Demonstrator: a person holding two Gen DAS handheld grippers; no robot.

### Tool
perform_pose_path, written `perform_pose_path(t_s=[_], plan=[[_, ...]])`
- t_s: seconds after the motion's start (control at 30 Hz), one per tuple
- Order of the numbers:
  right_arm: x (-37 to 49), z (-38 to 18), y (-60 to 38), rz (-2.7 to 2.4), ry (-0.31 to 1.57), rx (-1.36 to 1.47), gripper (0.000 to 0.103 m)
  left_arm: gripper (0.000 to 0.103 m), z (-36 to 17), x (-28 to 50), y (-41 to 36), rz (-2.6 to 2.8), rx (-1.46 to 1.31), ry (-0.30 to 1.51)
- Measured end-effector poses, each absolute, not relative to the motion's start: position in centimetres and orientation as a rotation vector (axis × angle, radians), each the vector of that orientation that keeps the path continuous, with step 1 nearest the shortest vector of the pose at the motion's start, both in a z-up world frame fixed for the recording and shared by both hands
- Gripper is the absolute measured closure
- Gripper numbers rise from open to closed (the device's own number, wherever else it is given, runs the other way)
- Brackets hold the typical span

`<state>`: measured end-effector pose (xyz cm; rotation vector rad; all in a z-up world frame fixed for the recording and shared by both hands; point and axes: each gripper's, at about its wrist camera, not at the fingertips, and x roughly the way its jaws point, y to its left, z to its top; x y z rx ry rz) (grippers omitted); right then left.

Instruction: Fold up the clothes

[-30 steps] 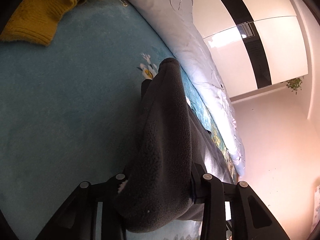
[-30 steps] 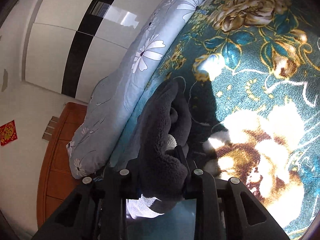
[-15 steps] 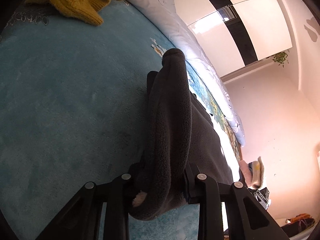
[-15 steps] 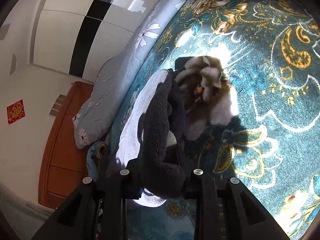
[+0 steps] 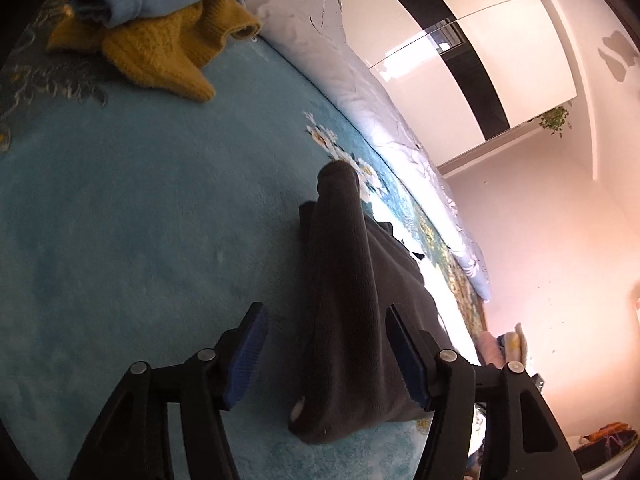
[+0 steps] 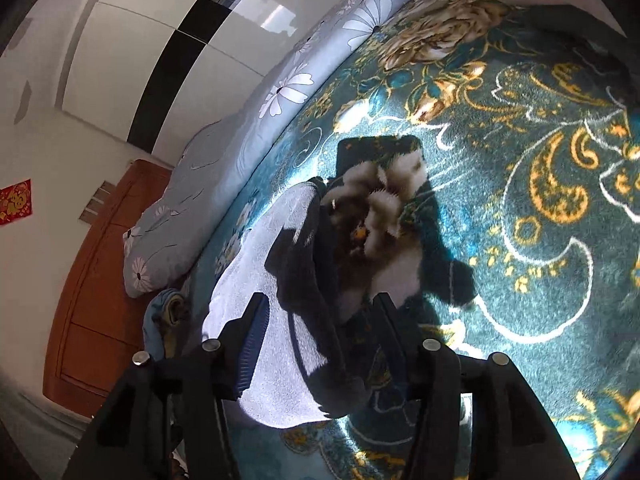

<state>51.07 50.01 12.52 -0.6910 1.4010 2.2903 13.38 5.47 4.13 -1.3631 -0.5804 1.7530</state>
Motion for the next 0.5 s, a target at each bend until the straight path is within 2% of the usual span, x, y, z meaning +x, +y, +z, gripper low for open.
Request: perform_pose_path(t_s=[0.1,0.33,0.5], plan=[[48.2,13.1,51.7,2.337,1.325,-0.772,0.045,0.037,4.1,10.9,7.8,1.714,-1.401,-0.521],[40.7,11.5,55.4,2.366,1.290,-1.034,0.045,0.036,3.7,5.9,12.9,1.623,-1.485,-0.389],[38.4,9.1,57.7,2.336,1.464,-1.101,0.045,0.036,2.6,4.7,16.2,1.565,-1.509,-0.325]])
